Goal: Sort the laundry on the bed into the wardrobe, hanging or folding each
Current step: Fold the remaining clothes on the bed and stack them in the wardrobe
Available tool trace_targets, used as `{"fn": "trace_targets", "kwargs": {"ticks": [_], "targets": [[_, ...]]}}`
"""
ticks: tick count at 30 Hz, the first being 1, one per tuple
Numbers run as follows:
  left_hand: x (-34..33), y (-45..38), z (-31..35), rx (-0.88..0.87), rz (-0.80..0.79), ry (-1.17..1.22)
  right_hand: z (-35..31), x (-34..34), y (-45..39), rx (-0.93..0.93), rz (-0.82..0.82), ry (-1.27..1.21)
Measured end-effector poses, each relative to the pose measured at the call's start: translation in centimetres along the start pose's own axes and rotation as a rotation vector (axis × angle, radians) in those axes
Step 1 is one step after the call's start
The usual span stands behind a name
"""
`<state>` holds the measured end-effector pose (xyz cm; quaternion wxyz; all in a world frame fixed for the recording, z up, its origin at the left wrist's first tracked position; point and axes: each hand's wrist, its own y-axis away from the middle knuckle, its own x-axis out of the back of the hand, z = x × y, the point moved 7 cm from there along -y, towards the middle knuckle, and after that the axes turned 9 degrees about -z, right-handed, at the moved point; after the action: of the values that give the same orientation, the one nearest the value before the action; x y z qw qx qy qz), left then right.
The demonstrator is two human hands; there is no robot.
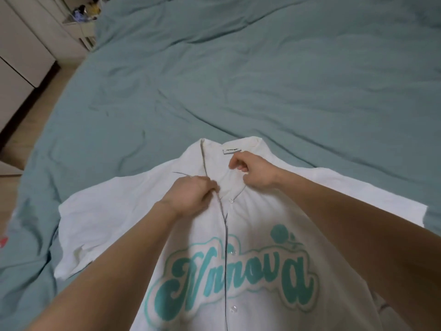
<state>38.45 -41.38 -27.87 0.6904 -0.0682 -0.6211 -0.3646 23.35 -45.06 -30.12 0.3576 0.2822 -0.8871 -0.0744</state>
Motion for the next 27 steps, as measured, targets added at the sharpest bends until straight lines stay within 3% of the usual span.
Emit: {"fn": "trace_targets", "kwargs": {"ticks": [3, 6, 13, 21, 27], "targets": [[2.1, 0.5, 0.6, -0.004, 0.191, 0.146, -0.4, -1.9, -0.5, 0.075, -0.170, 0.249], [3.8, 0.7, 1.9, 0.015, 0.285, 0.203, -0.2, -1.6, -0.9, 0.075, -0.105, 0.346], [3.2, -1.1, 1.8, 0.104, 0.226, 0.290, 1.0, 1.2, 0.4, 0.082, 0.033, 0.347], [2.4, -1.8, 2.0, 0.034, 0.201, 0.428, 0.6, 0.0, 1.1, 0.125, -0.172, 0.586], [2.7, -1.8, 1.7, 0.017, 0.208, 0.448, -0.1, 1.2, 0.3, 0.120, -0.014, 0.465]]}}
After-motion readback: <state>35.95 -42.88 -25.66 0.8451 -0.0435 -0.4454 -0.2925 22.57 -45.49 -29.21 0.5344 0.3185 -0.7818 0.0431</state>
